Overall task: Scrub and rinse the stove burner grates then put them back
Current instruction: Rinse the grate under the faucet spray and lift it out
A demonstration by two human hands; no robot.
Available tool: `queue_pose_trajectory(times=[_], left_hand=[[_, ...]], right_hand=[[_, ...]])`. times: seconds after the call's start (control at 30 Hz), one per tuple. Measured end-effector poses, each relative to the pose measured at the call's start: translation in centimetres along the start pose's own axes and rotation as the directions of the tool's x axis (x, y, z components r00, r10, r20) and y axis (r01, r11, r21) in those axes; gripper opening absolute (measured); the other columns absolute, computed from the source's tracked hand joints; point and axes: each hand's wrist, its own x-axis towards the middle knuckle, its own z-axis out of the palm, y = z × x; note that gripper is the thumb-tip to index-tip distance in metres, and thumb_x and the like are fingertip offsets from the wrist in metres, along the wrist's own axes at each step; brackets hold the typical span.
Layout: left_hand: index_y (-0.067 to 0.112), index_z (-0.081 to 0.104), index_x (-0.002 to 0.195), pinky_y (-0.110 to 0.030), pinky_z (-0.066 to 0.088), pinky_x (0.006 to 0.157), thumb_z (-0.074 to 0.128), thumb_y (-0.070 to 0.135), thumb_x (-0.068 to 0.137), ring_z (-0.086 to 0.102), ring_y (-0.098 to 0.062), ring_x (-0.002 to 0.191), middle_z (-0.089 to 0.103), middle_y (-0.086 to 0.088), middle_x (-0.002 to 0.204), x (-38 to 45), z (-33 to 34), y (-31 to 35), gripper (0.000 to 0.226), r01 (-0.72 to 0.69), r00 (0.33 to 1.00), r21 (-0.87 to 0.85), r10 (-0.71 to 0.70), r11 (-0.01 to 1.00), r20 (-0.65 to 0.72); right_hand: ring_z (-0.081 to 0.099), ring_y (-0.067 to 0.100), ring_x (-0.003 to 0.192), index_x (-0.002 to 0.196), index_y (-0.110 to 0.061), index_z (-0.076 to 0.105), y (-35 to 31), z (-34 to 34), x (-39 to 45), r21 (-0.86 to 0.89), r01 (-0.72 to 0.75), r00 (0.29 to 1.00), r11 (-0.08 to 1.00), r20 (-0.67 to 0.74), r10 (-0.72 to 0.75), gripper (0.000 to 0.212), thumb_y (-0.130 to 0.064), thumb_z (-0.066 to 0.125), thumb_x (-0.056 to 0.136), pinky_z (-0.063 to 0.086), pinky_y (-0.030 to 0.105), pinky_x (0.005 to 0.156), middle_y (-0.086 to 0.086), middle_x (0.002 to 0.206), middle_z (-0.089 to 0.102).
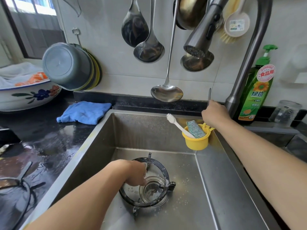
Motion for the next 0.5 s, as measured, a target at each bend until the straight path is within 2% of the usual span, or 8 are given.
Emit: queue_pose_trajectory(times=[0.1, 0.2, 0.3, 0.33, 0.4, 0.43, 0.47, 0.5], left_hand=[[0.015, 0.052, 0.146, -0.039, 0.042, 0.110, 0.051, 0.047, 0.104, 0.052, -0.028, 0.134, 0.054, -0.005, 0.148, -0.1, -0.1, 0.0, 0.053, 0.007, 1.000, -0.010, -0.007, 1.000, 0.002], [0.011, 0.059, 0.138, -0.043, 0.045, 0.108, 0.049, 0.048, 0.104, 0.057, -0.030, 0.127, 0.060, -0.008, 0.140, 0.1, 0.0, -0.4, 0.051, 0.011, 1.000, 0.002, -0.011, 1.000, 0.026], [0.011, 0.059, 0.139, -0.042, 0.045, 0.108, 0.048, 0.047, 0.105, 0.056, -0.030, 0.128, 0.059, -0.008, 0.141, 0.1, -0.2, -0.2, 0.051, 0.010, 1.000, 0.006, -0.010, 1.000, 0.026], [0.011, 0.058, 0.140, -0.041, 0.044, 0.108, 0.048, 0.047, 0.105, 0.056, -0.030, 0.128, 0.059, -0.008, 0.141, 0.0, -0.3, 0.0, 0.051, 0.008, 1.000, 0.004, -0.008, 1.000, 0.024], [0.011, 0.059, 0.139, -0.039, 0.045, 0.106, 0.050, 0.046, 0.104, 0.057, -0.030, 0.126, 0.060, -0.008, 0.140, -0.2, -0.4, -0.1, 0.050, 0.011, 1.000, -0.035, -0.010, 0.999, 0.023], [0.012, 0.062, 0.136, -0.039, 0.046, 0.105, 0.052, 0.045, 0.103, 0.059, -0.029, 0.123, 0.062, -0.007, 0.136, -0.2, -0.2, -0.2, 0.048, 0.016, 1.000, -0.058, -0.014, 0.998, 0.026], [0.012, 0.065, 0.132, -0.039, 0.049, 0.103, 0.053, 0.045, 0.102, 0.062, -0.029, 0.118, 0.066, -0.007, 0.131, -0.1, -0.4, -0.4, 0.045, 0.018, 0.999, -0.081, -0.016, 0.997, 0.028], [0.013, 0.068, 0.125, -0.040, 0.052, 0.100, 0.055, 0.045, 0.100, 0.066, -0.029, 0.111, 0.070, -0.007, 0.123, -0.3, -0.3, -0.7, 0.043, 0.033, 0.999, -0.106, -0.029, 0.994, 0.040]], right_hand=[[0.056, 0.040, 0.113, 0.135, -0.009, 0.046, 0.5, 0.2, 0.3, -0.033, 0.032, 0.999, 0.999, 0.017, -0.031, 0.040, -0.016, 0.053, 0.096, 0.054, 0.042, 0.083, 0.021, 0.130, 0.057], [0.055, 0.039, 0.112, 0.142, -0.011, 0.042, 0.5, 0.1, -0.3, -0.088, 0.085, 0.996, 0.992, 0.032, -0.083, 0.046, -0.017, 0.051, 0.097, 0.053, 0.040, 0.080, 0.020, 0.131, 0.057], [0.056, 0.039, 0.114, 0.155, -0.013, 0.025, 0.0, -0.5, -1.7, -0.117, 0.066, 0.997, 0.991, 0.057, -0.060, 0.060, -0.018, 0.049, 0.100, 0.047, 0.037, 0.073, 0.020, 0.140, 0.053], [0.057, 0.039, 0.114, 0.157, -0.013, 0.020, -0.2, -0.7, -2.6, -0.085, 0.039, 0.999, 0.996, 0.025, -0.037, 0.064, -0.019, 0.049, 0.100, 0.047, 0.037, 0.073, 0.020, 0.141, 0.052], [0.058, 0.038, 0.111, 0.149, -0.011, 0.032, -1.2, -0.5, -5.2, 0.134, 0.008, 0.996, 0.991, -0.086, 0.003, 0.052, -0.020, 0.048, 0.101, 0.047, 0.040, 0.076, 0.017, 0.133, 0.057], [0.060, 0.035, 0.103, 0.139, -0.008, 0.043, -2.0, 0.1, -6.9, 0.304, -0.013, 0.997, 0.953, -0.074, 0.037, 0.039, -0.018, 0.046, 0.101, 0.047, 0.040, 0.073, 0.015, 0.123, 0.061], [0.062, 0.031, 0.090, 0.126, -0.005, 0.053, -2.9, 1.1, -8.8, 0.469, -0.083, 0.996, 0.879, 0.052, 0.067, 0.028, -0.015, 0.044, 0.102, 0.049, 0.039, 0.067, 0.014, 0.109, 0.065], [0.062, 0.025, 0.074, 0.114, -0.001, 0.058, -4.0, 2.8, -11.1, 0.600, -0.238, 0.955, 0.763, 0.287, 0.073, 0.021, -0.010, 0.043, 0.102, 0.051, 0.037, 0.058, 0.013, 0.093, 0.066]])
